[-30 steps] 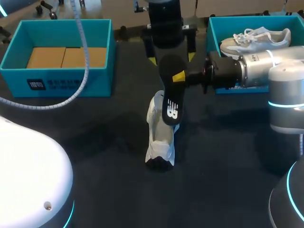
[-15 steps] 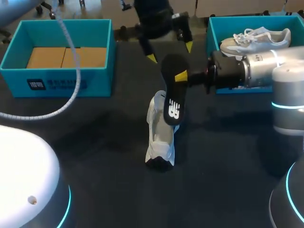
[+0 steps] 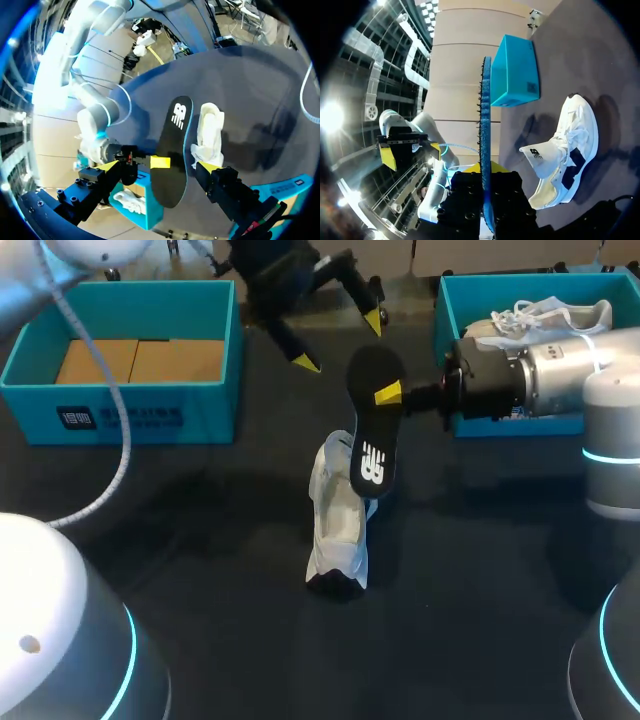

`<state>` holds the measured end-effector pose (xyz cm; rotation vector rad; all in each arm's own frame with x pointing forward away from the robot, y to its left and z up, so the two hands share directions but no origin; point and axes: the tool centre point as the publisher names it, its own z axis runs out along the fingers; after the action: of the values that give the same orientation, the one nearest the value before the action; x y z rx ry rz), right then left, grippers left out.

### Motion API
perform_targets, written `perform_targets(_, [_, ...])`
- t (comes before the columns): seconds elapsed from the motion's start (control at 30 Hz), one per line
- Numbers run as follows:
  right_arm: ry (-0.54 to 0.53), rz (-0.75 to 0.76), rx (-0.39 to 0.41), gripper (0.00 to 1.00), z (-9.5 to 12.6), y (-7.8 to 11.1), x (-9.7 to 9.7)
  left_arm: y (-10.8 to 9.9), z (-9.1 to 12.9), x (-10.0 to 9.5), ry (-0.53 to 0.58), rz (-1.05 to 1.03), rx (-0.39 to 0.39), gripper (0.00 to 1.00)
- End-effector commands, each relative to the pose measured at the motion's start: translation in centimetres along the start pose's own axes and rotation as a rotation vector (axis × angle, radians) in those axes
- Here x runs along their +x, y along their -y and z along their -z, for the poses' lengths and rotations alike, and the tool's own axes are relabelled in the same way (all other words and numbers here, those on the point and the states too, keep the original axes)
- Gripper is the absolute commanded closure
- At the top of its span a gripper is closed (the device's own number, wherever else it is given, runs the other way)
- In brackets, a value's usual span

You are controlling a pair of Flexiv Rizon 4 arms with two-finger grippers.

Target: Take the shoe out of the shoebox, open the shoe tongue, remove and reinsert the insole, then place the shoe into the shoebox

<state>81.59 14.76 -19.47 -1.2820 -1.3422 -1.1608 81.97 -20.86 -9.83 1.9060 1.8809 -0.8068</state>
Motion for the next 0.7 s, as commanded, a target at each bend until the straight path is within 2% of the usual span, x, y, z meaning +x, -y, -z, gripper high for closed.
perform_targets(0.03, [0.014, -0.003, -0.011, 1.00, 0.4, 0.5, 0.5, 0.7, 0.4, 1.0, 0.277, -0.015, 0.013, 0.00])
perform_targets(0.27, [0.022, -0.004, -0.013, 1.00, 0.6, 0.6, 0.8, 2.0, 1.4, 1.0, 0.407, -0.049, 0.030, 0.00])
perform_targets(0.47, [0.029, -0.002, -0.013, 1.00, 0.8, 0.6, 1.2, 2.6, 1.6, 1.4, 0.453, -0.077, 0.002, 0.00])
perform_targets(0.7, [0.040, -0.001, -0.018, 1.00, 1.0, 0.6, 1.4, 2.6, 1.8, 1.8, 0.475, -0.044, 0.004, 0.00])
